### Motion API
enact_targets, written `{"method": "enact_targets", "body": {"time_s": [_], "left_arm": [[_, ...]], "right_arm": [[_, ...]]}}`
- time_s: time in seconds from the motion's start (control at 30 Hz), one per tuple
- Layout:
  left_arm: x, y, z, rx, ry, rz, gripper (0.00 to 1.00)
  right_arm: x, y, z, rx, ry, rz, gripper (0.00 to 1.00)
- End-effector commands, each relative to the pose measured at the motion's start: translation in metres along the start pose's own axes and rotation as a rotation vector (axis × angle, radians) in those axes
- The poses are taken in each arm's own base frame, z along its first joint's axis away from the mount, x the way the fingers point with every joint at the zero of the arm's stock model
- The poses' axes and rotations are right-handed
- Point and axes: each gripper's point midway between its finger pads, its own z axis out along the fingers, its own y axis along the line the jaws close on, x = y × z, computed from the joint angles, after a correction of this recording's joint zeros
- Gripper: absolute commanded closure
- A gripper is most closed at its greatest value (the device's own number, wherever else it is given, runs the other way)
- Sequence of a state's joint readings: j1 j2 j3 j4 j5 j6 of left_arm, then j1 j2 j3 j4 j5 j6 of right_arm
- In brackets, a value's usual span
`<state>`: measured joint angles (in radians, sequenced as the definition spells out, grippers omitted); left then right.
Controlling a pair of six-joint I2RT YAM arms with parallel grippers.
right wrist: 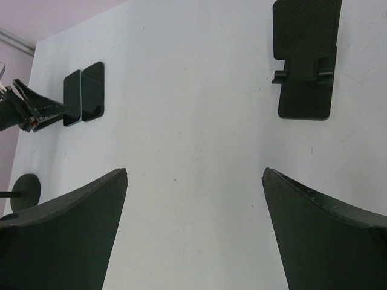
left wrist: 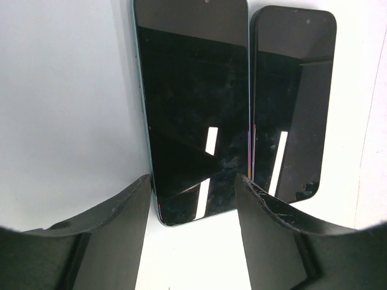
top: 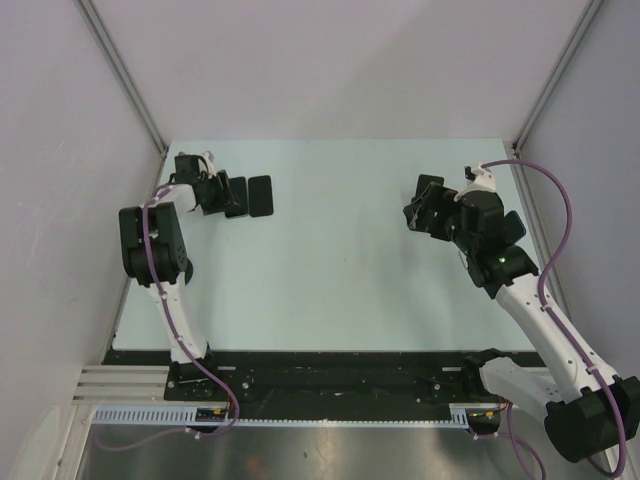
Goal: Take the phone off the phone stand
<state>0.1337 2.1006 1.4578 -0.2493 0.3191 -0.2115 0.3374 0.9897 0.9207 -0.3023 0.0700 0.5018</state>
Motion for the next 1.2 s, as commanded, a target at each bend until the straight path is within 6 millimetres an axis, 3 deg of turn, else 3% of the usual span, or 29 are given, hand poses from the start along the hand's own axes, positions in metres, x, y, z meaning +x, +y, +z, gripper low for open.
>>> {"method": "enact_targets", "body": {"time_s": [0.0,0.4,0.8,0.93,1.0,1.17], "left_arm": [[0.002,-0.016,0.007,0.065,0.019,0.062,0.37],[0.003,-0.035,-0.003,0.134,0.023,0.161,0.38],[0.008,-0.023,-0.012,0.041,0.038,0.172,0.38],[0.008,-0.044,-0.029,0.050,0.016,0.124,0.26],[0.003,-0.059,-0.042,0.047,-0.014,0.114,0.25],[0.037,-0.115,-0.051,0.072,0.009,0.141,0.21]], "right_arm": [[-0.003,0.005,-0.004,-0.021,-0.016,0.007,0.01],[-0.004,-0.002,0.002,0.008,-0.024,-0.040,0.01],[-0.011,-0.007,0.010,0.025,-0.052,-0.068,0.01],[-0.012,-0.008,0.011,0.028,-0.054,-0.070,0.01],[-0.010,-0.010,0.011,0.033,-0.048,-0.070,0.01],[-0.009,-0.013,0.012,0.045,-0.044,-0.070,0.01]]}}
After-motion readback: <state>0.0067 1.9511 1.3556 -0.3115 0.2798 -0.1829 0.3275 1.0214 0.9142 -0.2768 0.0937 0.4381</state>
